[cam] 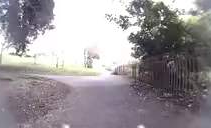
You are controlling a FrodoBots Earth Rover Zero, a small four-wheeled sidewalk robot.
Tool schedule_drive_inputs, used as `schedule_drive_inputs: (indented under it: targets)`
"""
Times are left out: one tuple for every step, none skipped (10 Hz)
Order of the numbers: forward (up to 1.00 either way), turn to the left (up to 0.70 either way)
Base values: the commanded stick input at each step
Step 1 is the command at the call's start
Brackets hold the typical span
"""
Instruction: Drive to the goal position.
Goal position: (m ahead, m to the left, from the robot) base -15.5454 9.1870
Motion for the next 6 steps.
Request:
schedule_drive_inputs:
  targets:
    - [0.7, 0.01]
    - [0.7, 0.01]
    - [0.7, 0.01]
    - [0.7, 0.01]
    - [0.7, 0.01]
    - [0.7, 0.01]
